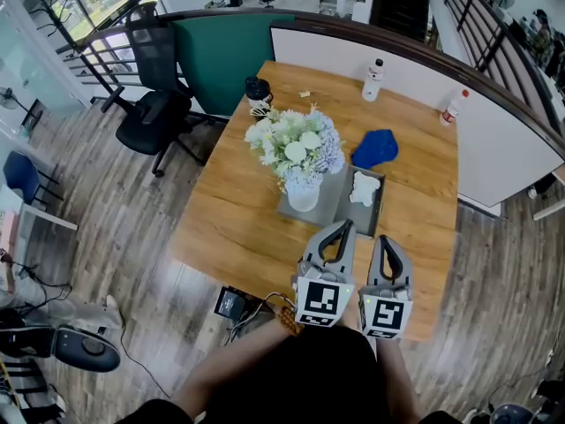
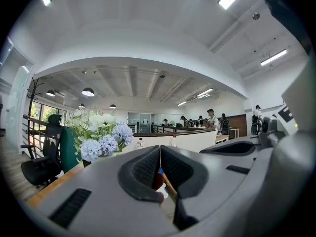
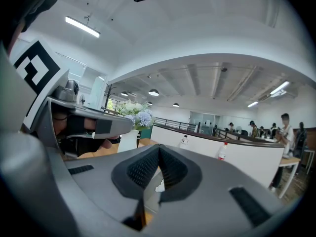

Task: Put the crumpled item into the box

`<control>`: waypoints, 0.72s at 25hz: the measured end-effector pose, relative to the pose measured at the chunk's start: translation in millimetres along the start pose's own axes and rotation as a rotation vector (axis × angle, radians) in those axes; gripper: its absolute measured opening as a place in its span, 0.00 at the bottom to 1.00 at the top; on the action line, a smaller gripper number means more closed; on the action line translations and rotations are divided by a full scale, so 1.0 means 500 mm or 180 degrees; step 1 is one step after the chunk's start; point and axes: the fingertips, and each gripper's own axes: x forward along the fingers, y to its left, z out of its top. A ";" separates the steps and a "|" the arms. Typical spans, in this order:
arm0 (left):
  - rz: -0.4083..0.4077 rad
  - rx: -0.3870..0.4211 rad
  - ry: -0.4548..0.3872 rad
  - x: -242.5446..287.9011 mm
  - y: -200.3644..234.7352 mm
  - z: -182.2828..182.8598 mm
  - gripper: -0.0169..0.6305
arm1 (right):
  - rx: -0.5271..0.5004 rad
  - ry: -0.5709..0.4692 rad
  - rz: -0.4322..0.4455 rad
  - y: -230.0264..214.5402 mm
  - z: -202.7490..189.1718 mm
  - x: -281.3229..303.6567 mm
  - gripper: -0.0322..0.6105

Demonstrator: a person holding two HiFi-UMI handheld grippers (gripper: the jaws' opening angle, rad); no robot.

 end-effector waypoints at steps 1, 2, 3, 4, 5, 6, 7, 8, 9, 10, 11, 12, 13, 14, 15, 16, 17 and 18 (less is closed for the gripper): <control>-0.0006 0.0003 -0.0009 0.000 -0.001 0.002 0.06 | -0.0005 0.0007 0.0001 0.000 -0.001 -0.001 0.06; -0.0011 0.0005 -0.0016 -0.001 -0.002 0.003 0.06 | -0.0011 0.0011 0.0004 0.000 -0.002 -0.001 0.06; -0.0016 0.0005 -0.0020 -0.001 -0.003 0.004 0.06 | -0.0019 0.0012 0.0008 0.000 -0.002 -0.002 0.06; -0.0020 0.0003 -0.0019 -0.001 -0.004 0.003 0.06 | -0.0029 0.0012 0.0011 0.000 -0.003 -0.003 0.06; -0.0026 -0.0001 -0.0014 -0.001 -0.006 0.003 0.06 | -0.0041 0.0013 0.0009 -0.001 -0.004 -0.003 0.06; -0.0034 -0.0002 -0.0007 -0.001 -0.007 0.002 0.06 | -0.0049 0.0015 0.0002 -0.002 -0.004 -0.003 0.06; -0.0042 0.0000 -0.0002 0.000 -0.009 0.001 0.06 | -0.0053 0.0017 -0.0009 -0.004 -0.005 -0.003 0.06; -0.0049 0.0003 0.0000 0.001 -0.010 0.001 0.06 | -0.0054 0.0019 -0.0018 -0.005 -0.005 -0.003 0.06; -0.0054 0.0006 -0.0001 0.001 -0.011 0.001 0.06 | -0.0053 0.0024 -0.0025 -0.006 -0.007 -0.003 0.06; -0.0058 0.0008 -0.0006 0.001 -0.012 0.001 0.06 | -0.0050 0.0033 -0.0027 -0.006 -0.008 -0.003 0.06; -0.0062 0.0010 -0.0010 0.001 -0.013 0.001 0.06 | -0.0050 0.0043 -0.0025 -0.005 -0.010 -0.003 0.06; -0.0067 0.0010 -0.0009 0.002 -0.013 0.001 0.06 | -0.0057 0.0051 -0.0019 -0.004 -0.012 -0.003 0.06; -0.0073 0.0008 -0.0001 0.002 -0.014 0.000 0.06 | -0.0072 0.0061 -0.0010 -0.004 -0.014 -0.002 0.06; -0.0077 0.0005 0.0006 0.002 -0.015 -0.001 0.06 | -0.0092 0.0076 -0.0002 -0.004 -0.016 -0.002 0.06; -0.0078 0.0002 0.0010 0.002 -0.015 -0.001 0.06 | -0.0112 0.0096 0.0001 -0.005 -0.019 -0.001 0.06; -0.0076 -0.0001 0.0012 0.003 -0.015 -0.002 0.06 | -0.0126 0.0115 -0.0001 -0.006 -0.023 0.000 0.06; -0.0072 -0.0004 0.0012 0.002 -0.014 -0.003 0.06 | -0.0137 0.0130 -0.0007 -0.007 -0.026 0.001 0.06; -0.0069 -0.0007 0.0012 0.002 -0.013 -0.003 0.06 | -0.0148 0.0143 -0.0010 -0.008 -0.030 0.002 0.06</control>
